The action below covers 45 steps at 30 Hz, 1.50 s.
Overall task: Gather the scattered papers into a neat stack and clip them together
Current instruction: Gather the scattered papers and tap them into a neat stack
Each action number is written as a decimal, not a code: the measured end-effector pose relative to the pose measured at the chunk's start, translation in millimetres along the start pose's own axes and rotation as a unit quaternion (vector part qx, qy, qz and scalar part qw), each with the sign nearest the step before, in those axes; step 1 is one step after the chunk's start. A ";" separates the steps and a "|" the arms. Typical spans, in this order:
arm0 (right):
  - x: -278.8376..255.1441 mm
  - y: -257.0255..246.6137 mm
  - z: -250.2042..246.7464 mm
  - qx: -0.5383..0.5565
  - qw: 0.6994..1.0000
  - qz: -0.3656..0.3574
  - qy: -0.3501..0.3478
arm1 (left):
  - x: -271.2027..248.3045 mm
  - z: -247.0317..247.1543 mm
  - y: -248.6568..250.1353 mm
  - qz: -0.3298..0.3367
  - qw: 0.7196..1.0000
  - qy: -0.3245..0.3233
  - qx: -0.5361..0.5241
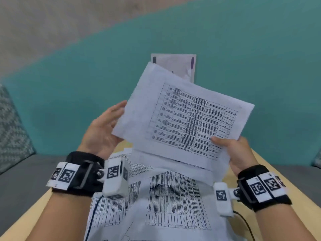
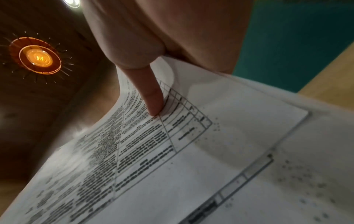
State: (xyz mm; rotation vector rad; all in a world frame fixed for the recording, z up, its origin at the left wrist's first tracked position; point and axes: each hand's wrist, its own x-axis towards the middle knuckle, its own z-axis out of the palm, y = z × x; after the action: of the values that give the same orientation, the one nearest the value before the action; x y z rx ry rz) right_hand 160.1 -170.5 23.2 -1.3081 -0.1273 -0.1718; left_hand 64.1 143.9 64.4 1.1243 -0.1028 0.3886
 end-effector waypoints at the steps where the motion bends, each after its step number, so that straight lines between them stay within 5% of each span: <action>1: 0.7 0.5 -1.6 -0.014 1.000 -0.013 0.000 | 1.9 -1.5 -2.6 0.000 0.998 0.010 0.068; 8: -1.8 15.6 6.6 -0.082 0.994 -0.069 0.009 | 17.6 -7.0 -48.1 0.006 0.946 0.103 0.308; 12: 0.0 34.7 3.8 -0.110 0.994 -0.007 0.000 | 17.5 -18.4 -75.8 -0.050 0.929 0.090 0.356; 18: 1.4 34.0 7.8 -0.100 0.995 0.000 0.024 | 19.1 -12.8 -78.3 -0.032 0.930 0.132 0.340; 21: 5.8 28.0 10.7 -0.029 0.998 0.006 0.057 | 20.1 -3.5 -71.9 0.018 0.931 0.199 0.306; 23: 7.2 25.1 11.7 0.038 0.995 0.031 0.083 | 19.0 5.0 -68.9 -0.015 0.942 0.226 0.250; 27: -0.9 22.7 23.9 0.136 0.980 0.117 0.086 | 9.5 24.2 -66.5 -0.150 0.984 0.089 0.040; 30: -12.9 29.5 43.6 0.170 0.970 0.167 0.043 | 8.2 36.0 -68.6 -0.113 0.991 0.063 -0.025; 34: -21.0 33.8 55.7 0.165 0.970 0.176 -0.025 | 14.1 29.6 -61.8 0.008 0.985 0.166 0.047; 37: -19.1 34.0 50.8 0.108 0.984 0.144 0.016 | 12.6 18.5 -49.6 0.048 0.978 0.174 0.107; 40: -14.7 33.2 40.9 0.032 0.994 0.105 0.023 | 9.0 15.0 -36.2 0.078 0.972 0.124 0.183; 45: -13.5 27.0 39.4 0.013 0.995 0.083 -0.061 | 0.6 24.8 -22.6 0.063 0.963 -0.021 0.261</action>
State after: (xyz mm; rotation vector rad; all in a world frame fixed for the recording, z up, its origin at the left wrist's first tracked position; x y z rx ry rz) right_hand 152.3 -125.0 5.1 -1.2976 -0.1231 0.0521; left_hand 75.5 113.4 56.0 1.6542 -0.1139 0.5233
